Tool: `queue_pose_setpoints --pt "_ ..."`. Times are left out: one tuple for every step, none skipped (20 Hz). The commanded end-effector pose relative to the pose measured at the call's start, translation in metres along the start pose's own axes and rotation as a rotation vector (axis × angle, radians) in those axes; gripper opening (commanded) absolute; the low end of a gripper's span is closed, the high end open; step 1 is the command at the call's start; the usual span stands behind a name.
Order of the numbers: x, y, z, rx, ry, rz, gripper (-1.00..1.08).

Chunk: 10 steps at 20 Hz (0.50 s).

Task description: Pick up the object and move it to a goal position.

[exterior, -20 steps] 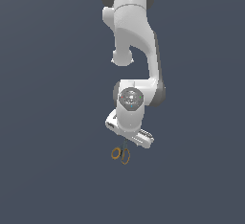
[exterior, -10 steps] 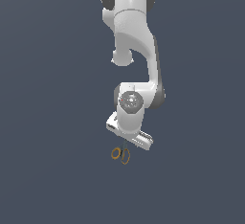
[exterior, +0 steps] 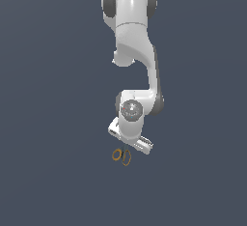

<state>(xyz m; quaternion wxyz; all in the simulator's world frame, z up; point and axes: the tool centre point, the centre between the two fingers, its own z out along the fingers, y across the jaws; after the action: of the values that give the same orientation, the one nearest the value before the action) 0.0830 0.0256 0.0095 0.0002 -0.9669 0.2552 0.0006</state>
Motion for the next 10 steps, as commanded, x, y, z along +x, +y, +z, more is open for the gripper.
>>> queue_pose_setpoints --pt "0.0013 0.0003 0.0016 0.0 0.001 0.001 1.0" --pt "0.0013 0.0003 0.0016 0.0 0.001 0.001 -1.0" --pt "0.0013 0.0003 0.0016 0.0 0.001 0.001 -1.0" --pt "0.0013 0.0003 0.0016 0.0 0.001 0.001 -1.0" --pt "0.0013 0.0003 0.0016 0.0 0.001 0.001 -1.0" --pt "0.0013 0.0003 0.0016 0.0 0.001 0.001 -1.0" --pt "0.0013 0.0003 0.0016 0.0 0.001 0.001 -1.0" --pt "0.0013 0.0003 0.0016 0.0 0.001 0.001 -1.0" --pt "0.0013 0.0003 0.0016 0.0 0.001 0.001 -1.0" --pt "0.0013 0.0003 0.0016 0.0 0.001 0.001 -1.0"
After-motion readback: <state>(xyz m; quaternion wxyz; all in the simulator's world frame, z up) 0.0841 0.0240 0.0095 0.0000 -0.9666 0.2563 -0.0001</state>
